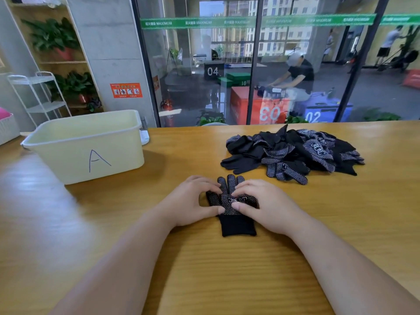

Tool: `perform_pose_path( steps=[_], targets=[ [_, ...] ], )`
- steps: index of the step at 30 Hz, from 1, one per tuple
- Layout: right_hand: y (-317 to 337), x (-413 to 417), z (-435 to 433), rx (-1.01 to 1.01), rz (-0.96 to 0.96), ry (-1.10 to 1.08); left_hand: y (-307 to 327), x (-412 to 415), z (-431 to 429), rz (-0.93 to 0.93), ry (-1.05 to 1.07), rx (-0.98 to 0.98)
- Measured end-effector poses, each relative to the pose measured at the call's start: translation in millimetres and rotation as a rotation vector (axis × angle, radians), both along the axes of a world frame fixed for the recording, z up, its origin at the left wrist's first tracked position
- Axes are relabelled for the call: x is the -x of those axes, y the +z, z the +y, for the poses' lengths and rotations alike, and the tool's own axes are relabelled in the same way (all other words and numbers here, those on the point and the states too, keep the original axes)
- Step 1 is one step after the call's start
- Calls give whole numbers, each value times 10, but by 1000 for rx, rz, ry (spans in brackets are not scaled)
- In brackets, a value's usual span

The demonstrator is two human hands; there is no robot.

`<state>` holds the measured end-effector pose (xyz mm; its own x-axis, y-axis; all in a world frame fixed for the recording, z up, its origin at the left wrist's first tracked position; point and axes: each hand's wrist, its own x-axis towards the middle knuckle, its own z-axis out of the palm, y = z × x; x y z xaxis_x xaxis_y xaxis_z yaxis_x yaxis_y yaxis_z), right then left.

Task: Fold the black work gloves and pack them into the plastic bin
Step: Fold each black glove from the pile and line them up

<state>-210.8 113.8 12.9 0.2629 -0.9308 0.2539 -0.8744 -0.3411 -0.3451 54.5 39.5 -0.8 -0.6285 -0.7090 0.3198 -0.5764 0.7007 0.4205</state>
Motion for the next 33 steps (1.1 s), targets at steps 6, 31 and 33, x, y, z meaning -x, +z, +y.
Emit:
perform_pose_path(
  steps=[6,31,33],
  targets=[
    [-15,98,-96,74,77,-304,22,117,61,-15,-29,27],
    [-11,-170,-606,-151,261,-185,6,168,-137,48,277,129],
    [-6,-202,-609,-148,229,-142,2,177,-134,26,282,123]
  ],
)
